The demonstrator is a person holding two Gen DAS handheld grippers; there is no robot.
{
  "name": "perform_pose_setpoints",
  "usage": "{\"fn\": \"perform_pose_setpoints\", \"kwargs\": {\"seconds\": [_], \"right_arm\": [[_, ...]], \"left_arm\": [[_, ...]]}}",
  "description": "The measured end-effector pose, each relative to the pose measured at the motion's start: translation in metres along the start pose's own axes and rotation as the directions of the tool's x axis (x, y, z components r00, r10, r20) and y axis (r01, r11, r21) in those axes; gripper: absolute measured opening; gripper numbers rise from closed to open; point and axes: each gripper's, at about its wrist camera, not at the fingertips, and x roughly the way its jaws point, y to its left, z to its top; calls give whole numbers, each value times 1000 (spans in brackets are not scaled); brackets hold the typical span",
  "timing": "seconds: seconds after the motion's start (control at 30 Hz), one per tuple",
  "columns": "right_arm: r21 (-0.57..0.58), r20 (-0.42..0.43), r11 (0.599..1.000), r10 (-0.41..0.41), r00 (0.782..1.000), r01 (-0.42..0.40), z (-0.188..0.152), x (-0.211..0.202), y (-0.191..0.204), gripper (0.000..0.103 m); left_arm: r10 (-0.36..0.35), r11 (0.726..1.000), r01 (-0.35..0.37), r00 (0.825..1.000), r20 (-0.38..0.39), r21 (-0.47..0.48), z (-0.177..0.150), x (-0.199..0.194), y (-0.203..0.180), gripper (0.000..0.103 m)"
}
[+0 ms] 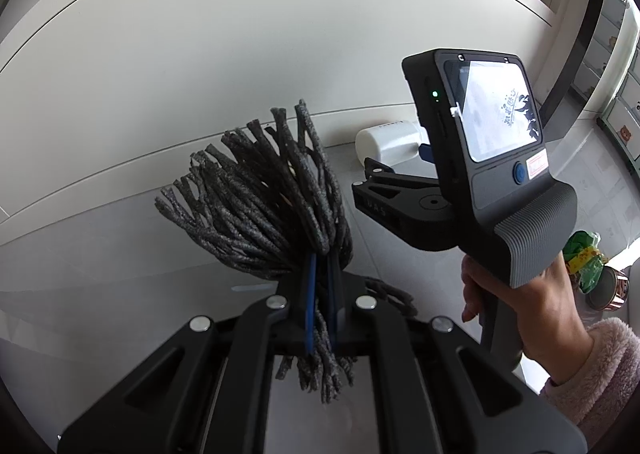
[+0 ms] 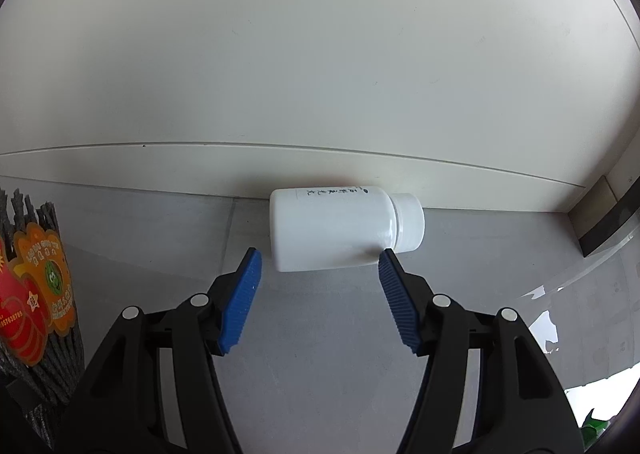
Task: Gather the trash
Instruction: 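Lower the right tool to the white pill bottle, close on it and lift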
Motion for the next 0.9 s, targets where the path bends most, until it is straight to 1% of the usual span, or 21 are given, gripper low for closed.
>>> {"fn": "perform_pose_setpoints", "kwargs": {"seconds": [0.07, 0.1, 0.13, 0.23, 0.37, 0.43, 0.5, 0.6, 0.67, 0.8, 0.87, 0.9], "right_arm": [[12, -5, 1000, -1, 1000, 1, 2, 6, -1, 59], [15, -6, 1000, -6, 1000, 6, 4, 9, 0, 62], [23, -6, 1000, -14, 1000, 14, 6, 12, 0, 67], [43, -8, 999, -12, 1000, 13, 11, 19, -2, 69], [80, -20, 997, -6, 1000, 8, 20, 28, -6, 74], [102, -30, 995, 3, 1000, 0, 24, 33, -8, 81], [109, -36, 994, -9, 999, 13, 28, 38, -9, 84], [90, -40, 995, -25, 999, 28, 33, 45, -11, 84], [77, -42, 996, -33, 999, 36, 34, 50, -3, 84], [77, -44, 996, -30, 999, 34, 43, 53, -1, 84], [88, -45, 996, -25, 999, 28, 44, 53, -1, 81], [90, -50, 996, -24, 998, 29, 43, 54, -1, 75]], "left_arm": [[0, 1000, 0, 1000, 0, -3, 0, -1, 0, 5], [0, 1000, 0, 1000, 0, -4, 1, -2, 0, 5], [1, 1000, -1, 1000, -1, -6, 1, -2, 1, 5], [0, 1000, 0, 1000, -2, -12, 2, -3, 0, 5], [-4, 1000, 4, 1000, -4, -13, 3, -2, -1, 5], [-6, 1000, 6, 1000, -6, -13, 3, -2, 0, 5], [-7, 1000, 7, 1000, -6, -13, 3, -1, 1, 5], [-8, 1000, 7, 1000, -7, -18, 4, -1, 3, 5], [-10, 1000, 9, 1000, -7, -23, 5, -1, 4, 5], [-12, 1000, 12, 1000, -9, -25, 5, -1, 5, 5], [-12, 1000, 12, 1000, -9, -25, 5, 0, 5, 5], [-12, 1000, 12, 1000, -8, -24, 5, -1, 5, 5]]}}
